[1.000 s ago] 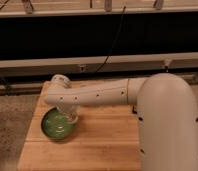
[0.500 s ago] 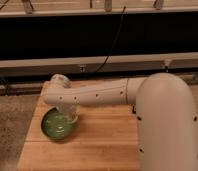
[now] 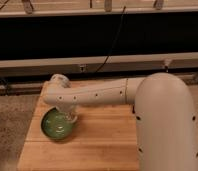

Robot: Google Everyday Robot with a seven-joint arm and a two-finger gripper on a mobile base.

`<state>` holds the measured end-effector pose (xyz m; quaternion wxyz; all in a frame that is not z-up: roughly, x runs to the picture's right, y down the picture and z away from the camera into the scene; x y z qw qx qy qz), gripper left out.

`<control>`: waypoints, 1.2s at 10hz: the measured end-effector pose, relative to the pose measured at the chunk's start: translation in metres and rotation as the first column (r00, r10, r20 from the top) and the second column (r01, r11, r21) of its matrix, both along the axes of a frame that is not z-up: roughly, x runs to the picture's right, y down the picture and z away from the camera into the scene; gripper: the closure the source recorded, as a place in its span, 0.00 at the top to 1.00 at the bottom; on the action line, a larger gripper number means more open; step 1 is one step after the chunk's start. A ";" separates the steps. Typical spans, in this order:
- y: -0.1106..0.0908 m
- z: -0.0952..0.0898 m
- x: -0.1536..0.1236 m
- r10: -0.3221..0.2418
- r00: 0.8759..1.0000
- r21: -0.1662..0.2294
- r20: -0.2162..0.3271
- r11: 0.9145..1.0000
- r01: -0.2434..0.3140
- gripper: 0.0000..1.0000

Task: Place the white sponge in the ceramic bowl

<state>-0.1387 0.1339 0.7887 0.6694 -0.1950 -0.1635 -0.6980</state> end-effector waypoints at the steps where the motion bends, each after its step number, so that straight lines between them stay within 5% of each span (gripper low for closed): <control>1: 0.000 0.000 0.000 -0.002 1.000 0.001 0.001 1.000 0.002 0.07; 12: -0.002 0.002 -0.003 -0.015 1.000 0.006 0.018 1.000 0.015 0.24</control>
